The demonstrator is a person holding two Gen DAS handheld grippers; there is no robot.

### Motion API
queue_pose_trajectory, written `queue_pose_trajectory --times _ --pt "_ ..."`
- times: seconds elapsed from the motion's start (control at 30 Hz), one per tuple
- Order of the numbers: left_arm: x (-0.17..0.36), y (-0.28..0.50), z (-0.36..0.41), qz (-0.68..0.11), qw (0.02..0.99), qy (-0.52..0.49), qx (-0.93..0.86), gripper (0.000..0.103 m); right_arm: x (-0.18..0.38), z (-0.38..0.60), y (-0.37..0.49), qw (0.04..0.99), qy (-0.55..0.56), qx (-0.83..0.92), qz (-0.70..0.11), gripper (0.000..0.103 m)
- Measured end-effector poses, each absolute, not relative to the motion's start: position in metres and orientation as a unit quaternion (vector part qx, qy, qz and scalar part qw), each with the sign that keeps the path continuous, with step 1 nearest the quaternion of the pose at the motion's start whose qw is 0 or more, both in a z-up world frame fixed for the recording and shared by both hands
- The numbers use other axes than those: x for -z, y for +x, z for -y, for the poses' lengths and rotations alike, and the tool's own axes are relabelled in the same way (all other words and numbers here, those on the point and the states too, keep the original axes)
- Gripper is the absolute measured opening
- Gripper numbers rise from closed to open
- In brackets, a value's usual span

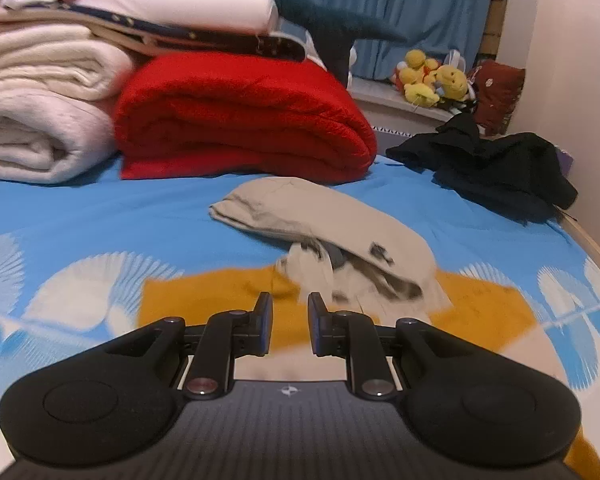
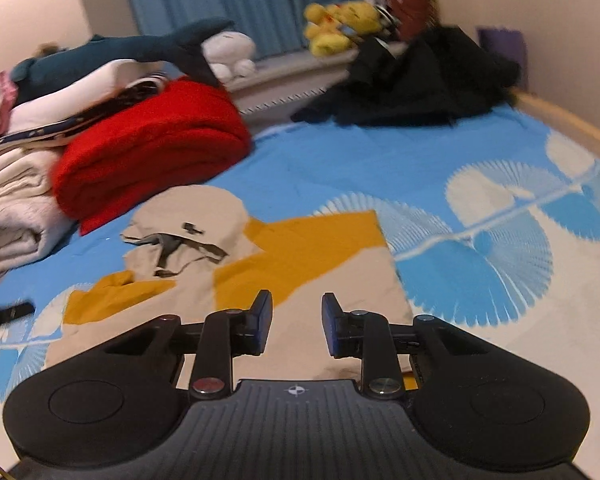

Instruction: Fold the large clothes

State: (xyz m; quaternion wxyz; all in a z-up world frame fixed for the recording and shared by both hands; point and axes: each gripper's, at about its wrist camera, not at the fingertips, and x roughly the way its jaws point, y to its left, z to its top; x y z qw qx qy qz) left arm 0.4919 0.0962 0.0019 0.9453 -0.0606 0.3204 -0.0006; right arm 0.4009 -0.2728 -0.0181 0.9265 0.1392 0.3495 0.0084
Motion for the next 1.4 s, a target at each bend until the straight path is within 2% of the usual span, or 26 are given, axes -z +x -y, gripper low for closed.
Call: queue_pose_trajectory --times 0.3,0.37,0.43,0.5,0.57,0.6,0.63,0.67,0.7,0.73,0.9,1.03,1.13,1.2,1.27,1.37,1.4 --pt "0.048 0.684 -0.140 -0.374 0.915 -0.148 -0.013 0.023 0.035 0.286 0.416 0.916 0.152 0.007 -0.372 0.030" --pt "0.061 0.721 -0.147 -0.386 0.905 -0.178 -0.006 0.034 0.038 0.287 0.419 0.914 0.150 0.011 -0.376 0.030" --pt "0.075 0.756 -0.149 -0.402 0.895 -0.191 -0.012 0.063 0.041 0.288 0.422 0.913 0.141 0.016 -0.383 0.033" --pt "0.086 0.780 -0.151 -0.407 0.889 -0.210 -0.028 0.074 0.045 0.291 0.425 0.910 0.134 0.024 -0.392 0.034" --pt "0.098 0.800 -0.149 -0.414 0.881 -0.224 -0.043 0.074 0.050 0.293 0.428 0.906 0.128 0.031 -0.402 0.035" --pt "0.104 0.807 -0.147 -0.419 0.878 -0.224 -0.051 0.073 0.052 0.295 0.430 0.904 0.126 0.036 -0.407 0.035" --pt "0.109 0.812 -0.144 -0.425 0.876 -0.221 -0.057 0.062 0.054 0.296 0.431 0.902 0.127 0.037 -0.412 0.035" --pt "0.110 0.813 -0.143 -0.425 0.875 -0.222 -0.055 0.045 0.055 0.297 0.432 0.900 0.128 0.037 -0.415 0.035" --pt "0.110 0.814 -0.142 -0.425 0.875 -0.230 -0.042 0.006 0.056 0.298 0.433 0.899 0.129 0.037 -0.417 0.035" --pt "0.106 0.812 -0.139 -0.420 0.876 -0.234 -0.028 0.003 0.056 0.299 0.433 0.898 0.129 0.038 -0.418 0.035" --pt "0.026 0.743 -0.104 -0.331 0.925 -0.181 0.052 0.001 0.048 0.301 0.435 0.898 0.148 0.034 -0.414 0.035" --pt "-0.031 0.596 -0.053 -0.276 0.943 -0.120 0.139 0.001 0.036 0.302 0.432 0.898 0.182 0.019 -0.400 0.035" --pt "-0.024 0.477 -0.009 -0.305 0.929 -0.071 0.197 0.005 0.029 0.302 0.429 0.900 0.206 0.007 -0.383 0.035" --pt "0.009 0.403 0.020 -0.380 0.899 -0.038 0.216 0.011 0.025 0.302 0.427 0.897 0.231 -0.005 -0.376 0.039" --pt "0.035 0.351 0.036 -0.429 0.871 0.009 0.240 0.013 0.022 0.299 0.425 0.897 0.245 -0.022 -0.368 0.043" --pt "0.028 0.322 0.023 -0.408 0.886 0.003 0.221 0.016 0.021 0.291 0.423 0.892 0.257 -0.046 -0.368 0.049" --pt "0.020 0.325 0.012 -0.383 0.899 -0.016 0.211 0.026 0.022 0.288 0.423 0.888 0.263 -0.055 -0.373 0.051"
